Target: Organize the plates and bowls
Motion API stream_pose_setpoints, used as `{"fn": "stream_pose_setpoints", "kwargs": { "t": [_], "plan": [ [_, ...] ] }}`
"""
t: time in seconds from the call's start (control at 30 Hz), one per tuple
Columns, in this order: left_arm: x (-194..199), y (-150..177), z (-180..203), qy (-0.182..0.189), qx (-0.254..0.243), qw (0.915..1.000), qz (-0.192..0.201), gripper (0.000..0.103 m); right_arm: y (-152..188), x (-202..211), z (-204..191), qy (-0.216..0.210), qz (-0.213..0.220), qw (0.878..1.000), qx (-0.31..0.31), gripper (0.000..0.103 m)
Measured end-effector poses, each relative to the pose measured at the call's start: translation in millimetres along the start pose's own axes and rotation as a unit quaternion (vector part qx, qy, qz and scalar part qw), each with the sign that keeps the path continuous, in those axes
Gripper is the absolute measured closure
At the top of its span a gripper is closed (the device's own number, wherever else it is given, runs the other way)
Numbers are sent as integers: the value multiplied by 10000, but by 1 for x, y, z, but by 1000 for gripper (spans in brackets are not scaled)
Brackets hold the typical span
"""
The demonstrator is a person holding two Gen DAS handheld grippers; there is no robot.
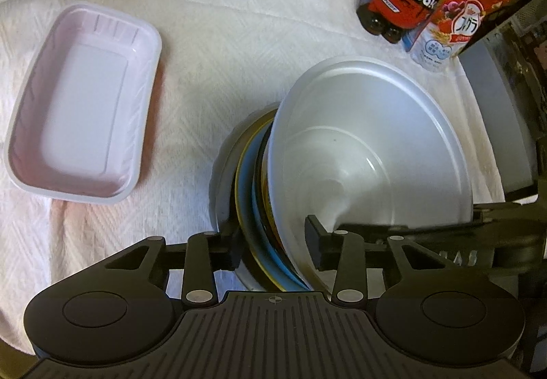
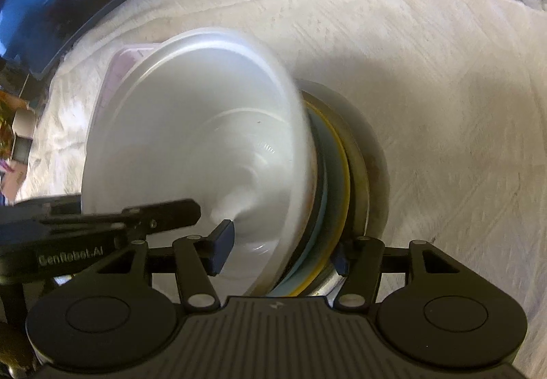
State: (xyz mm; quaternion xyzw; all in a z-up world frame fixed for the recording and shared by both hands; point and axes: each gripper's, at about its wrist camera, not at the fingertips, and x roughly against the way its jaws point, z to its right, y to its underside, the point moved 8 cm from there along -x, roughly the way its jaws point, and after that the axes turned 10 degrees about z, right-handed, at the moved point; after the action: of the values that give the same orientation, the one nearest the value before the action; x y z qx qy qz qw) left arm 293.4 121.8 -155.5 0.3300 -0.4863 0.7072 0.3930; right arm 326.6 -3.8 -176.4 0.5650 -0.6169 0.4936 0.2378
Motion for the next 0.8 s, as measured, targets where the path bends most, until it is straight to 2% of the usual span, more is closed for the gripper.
{"fn": "stream_pose_setpoints", "kwargs": {
  "t": [0.3,0.67,0.8],
  "plan": [
    [2,3,0,-62,-42,10000,-8,66,0,13,11,-34,195,9990,-399,47],
    [9,1,2,-123,-65,9999,43,66,7,24,3,163,341,9993,30,47],
    [13,0,2,-308,-225,9992,88,65,9,26,-2,180,313,9992,155,46]
  ]
}}
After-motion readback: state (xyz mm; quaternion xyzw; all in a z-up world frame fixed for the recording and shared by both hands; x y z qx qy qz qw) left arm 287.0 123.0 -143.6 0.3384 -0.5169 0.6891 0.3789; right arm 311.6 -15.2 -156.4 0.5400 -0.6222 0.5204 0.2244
